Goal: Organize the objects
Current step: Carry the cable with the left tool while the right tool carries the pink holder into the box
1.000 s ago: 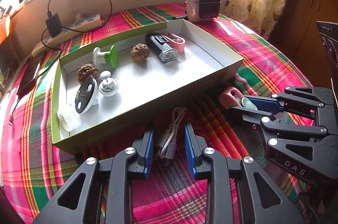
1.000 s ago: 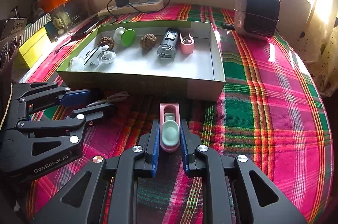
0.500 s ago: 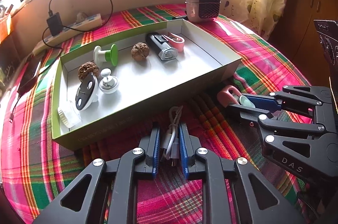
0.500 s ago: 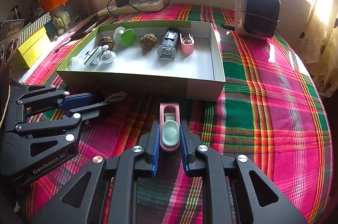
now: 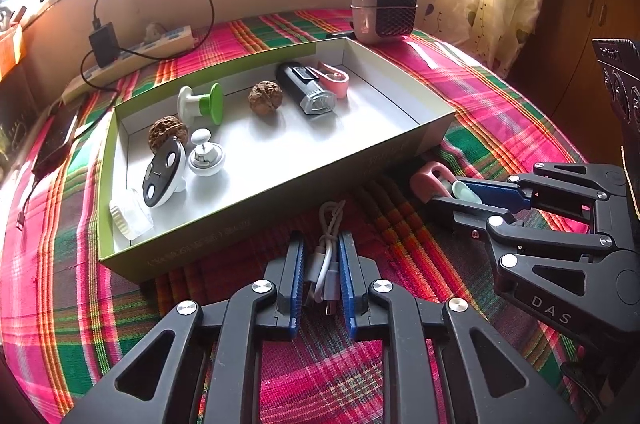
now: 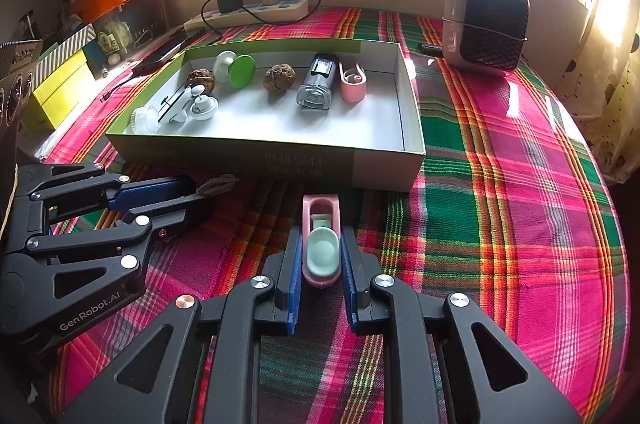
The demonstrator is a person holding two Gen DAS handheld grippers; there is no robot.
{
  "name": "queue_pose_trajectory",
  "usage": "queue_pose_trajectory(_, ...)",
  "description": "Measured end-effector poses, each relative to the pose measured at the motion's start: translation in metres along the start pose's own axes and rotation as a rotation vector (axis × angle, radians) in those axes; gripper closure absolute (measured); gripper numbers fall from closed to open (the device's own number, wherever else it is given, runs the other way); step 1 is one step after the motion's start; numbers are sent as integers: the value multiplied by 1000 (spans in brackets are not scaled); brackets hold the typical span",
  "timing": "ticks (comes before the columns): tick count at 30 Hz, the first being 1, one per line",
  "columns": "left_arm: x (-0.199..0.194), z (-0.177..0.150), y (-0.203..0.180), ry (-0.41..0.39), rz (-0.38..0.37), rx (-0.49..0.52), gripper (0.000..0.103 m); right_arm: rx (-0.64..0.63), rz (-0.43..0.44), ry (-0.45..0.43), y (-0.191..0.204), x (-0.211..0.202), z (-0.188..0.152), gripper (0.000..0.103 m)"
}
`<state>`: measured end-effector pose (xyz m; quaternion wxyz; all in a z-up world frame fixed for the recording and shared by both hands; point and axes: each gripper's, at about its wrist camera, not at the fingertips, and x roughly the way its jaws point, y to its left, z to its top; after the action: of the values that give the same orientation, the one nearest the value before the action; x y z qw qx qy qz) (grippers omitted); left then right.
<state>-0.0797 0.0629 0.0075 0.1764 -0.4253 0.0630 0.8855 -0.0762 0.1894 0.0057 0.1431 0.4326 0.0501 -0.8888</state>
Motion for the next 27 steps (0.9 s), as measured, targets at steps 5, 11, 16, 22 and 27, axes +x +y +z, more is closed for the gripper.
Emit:
queue_pose_trajectory(5, -2, -1, -1, -1, 2, -3, 88, 0, 2, 1, -1, 0, 0, 84)
queue_pose_trajectory(11, -6, -2, -2, -5, -5, -6, 88, -1, 12, -3, 1, -2, 0, 84)
queue_pose_trajectory(16, -14, 0, -3, -21, -2, -14, 88, 3, 20, -17, 1, -9, 1, 84)
queue_pose_trajectory(22, -27, 5, -3, -52, 3, -21, 88, -2, 19, -44, 1, -21, 6, 84)
queue_pose_trajectory(27, -36, 12, -2, -75, 7, -26, 88, -8, 19, -62, 0, -28, 13, 84)
